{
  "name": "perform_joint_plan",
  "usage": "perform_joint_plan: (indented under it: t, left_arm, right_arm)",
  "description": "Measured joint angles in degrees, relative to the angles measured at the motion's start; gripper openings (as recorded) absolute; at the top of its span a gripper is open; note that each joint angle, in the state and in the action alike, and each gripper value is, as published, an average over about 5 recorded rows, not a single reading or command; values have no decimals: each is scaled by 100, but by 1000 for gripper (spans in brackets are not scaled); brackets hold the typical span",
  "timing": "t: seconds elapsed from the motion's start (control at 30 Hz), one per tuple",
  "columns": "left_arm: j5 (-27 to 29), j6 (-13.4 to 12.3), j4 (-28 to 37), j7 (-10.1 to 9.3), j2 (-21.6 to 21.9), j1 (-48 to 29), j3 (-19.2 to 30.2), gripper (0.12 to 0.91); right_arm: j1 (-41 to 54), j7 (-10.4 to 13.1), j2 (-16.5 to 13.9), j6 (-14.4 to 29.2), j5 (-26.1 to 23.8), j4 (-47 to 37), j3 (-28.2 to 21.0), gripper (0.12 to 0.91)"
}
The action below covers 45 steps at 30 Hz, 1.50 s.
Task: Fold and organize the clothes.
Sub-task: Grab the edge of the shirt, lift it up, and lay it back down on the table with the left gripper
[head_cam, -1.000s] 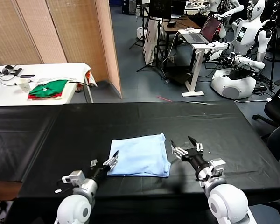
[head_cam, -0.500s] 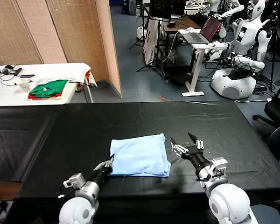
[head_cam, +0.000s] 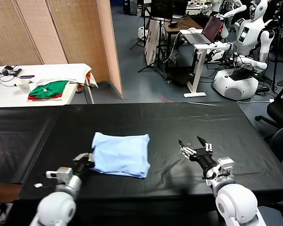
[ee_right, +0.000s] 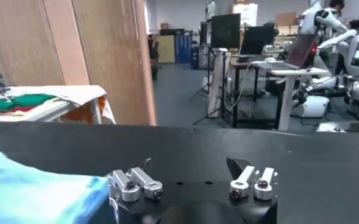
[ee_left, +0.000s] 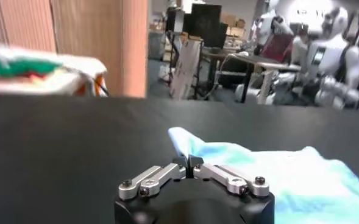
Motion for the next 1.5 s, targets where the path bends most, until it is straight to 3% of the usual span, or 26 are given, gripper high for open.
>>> perform_joint_plan:
  t: [0.33, 0.53, 0.7, 1.0, 1.17, 1.33, 1.43, 1.5]
  left_arm:
    - [-205, 0, -85, -68, 1524, 446, -1218, 165]
    - [-36, 31, -293, -143, 1760, 689, -1756, 165]
    - [-177, 123, -682, -188, 1443, 586, -1475, 165]
    - [-1312, 443, -1086, -403, 397, -26, -38, 165]
    - [-1468, 455, -856, -411, -129, -384, 742, 165]
    - [-1460, 512, -712, -420, -491, -593, 1158, 165]
    - [-1242, 497, -667, -320, -631, -609, 1294, 169]
    - [-1117, 460, -653, -209, -671, -583, 1336, 222]
  right_arm:
    - [96, -15, 115, 23, -56, -258, -98, 907]
    - [60, -28, 203, 53, -132, -340, -148, 907]
    - [-16, -31, 243, 51, -192, -287, -112, 907]
    - [-183, -39, 354, 49, -279, -168, 5, 907]
    - [-158, -49, 393, 18, -286, -188, -52, 907]
    - [-87, -75, 423, -6, -244, -288, -156, 907]
    - [-31, -124, 426, -46, -88, -333, -236, 907]
    - [11, -148, 405, -119, 114, -358, -302, 907]
